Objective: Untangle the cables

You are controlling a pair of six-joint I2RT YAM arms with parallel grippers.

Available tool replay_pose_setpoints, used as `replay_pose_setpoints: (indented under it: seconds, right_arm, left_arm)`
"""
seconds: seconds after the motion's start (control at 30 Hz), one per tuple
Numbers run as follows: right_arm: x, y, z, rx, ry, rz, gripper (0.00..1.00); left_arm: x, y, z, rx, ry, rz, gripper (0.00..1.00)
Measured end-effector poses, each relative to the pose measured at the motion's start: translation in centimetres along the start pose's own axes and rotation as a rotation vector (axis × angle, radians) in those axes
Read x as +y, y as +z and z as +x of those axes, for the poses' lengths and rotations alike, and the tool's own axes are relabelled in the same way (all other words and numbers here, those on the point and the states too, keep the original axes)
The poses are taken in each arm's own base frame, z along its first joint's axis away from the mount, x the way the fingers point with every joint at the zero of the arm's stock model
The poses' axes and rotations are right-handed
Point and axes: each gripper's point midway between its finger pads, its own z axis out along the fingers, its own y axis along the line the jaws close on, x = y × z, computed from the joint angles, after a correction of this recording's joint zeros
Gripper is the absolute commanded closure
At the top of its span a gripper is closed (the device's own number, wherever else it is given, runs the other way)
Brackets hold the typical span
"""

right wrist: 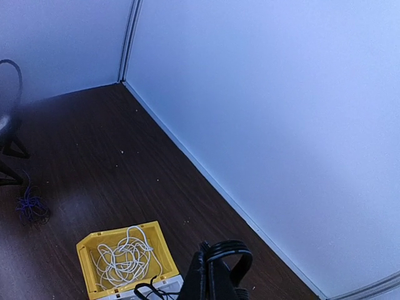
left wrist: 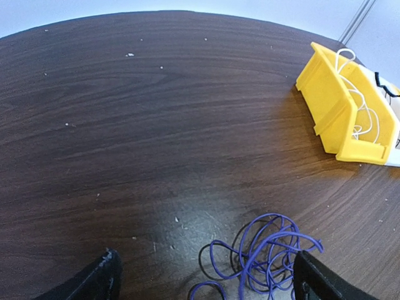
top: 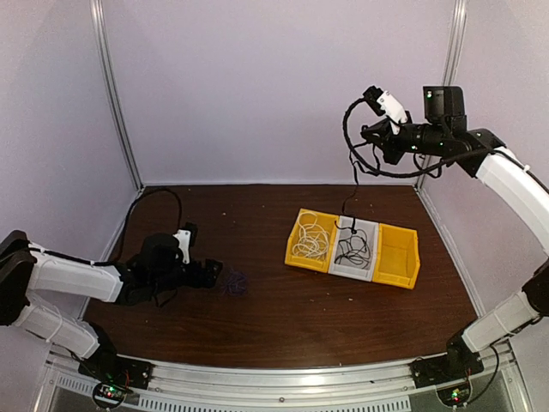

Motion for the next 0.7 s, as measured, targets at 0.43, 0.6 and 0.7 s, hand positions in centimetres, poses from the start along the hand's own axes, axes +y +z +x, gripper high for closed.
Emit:
replay_pose_setpoints:
  seconds: [0.43, 0.6, 0.7]
  right_arm:
    - [2.0, 5.2, 12.7, 0.217, 0.094, -0.068, 1.00]
    - [3.9, 7.1, 17.8, 0.315, 0.139, -0.128, 1.00]
    - [5.1, 7.6, 20.0, 0.358, 0.156, -0.163, 1.00]
  left_arm:
    - [-0.6, 0.9, 0.3, 0.034, 0.004, 0.018, 0.04]
    - [-0.5, 0.9, 0.6, 0.044, 0.006, 0.014, 0.04]
    - [-0.5, 0.9, 0.6, 0.045, 0.006, 0.013, 0.05]
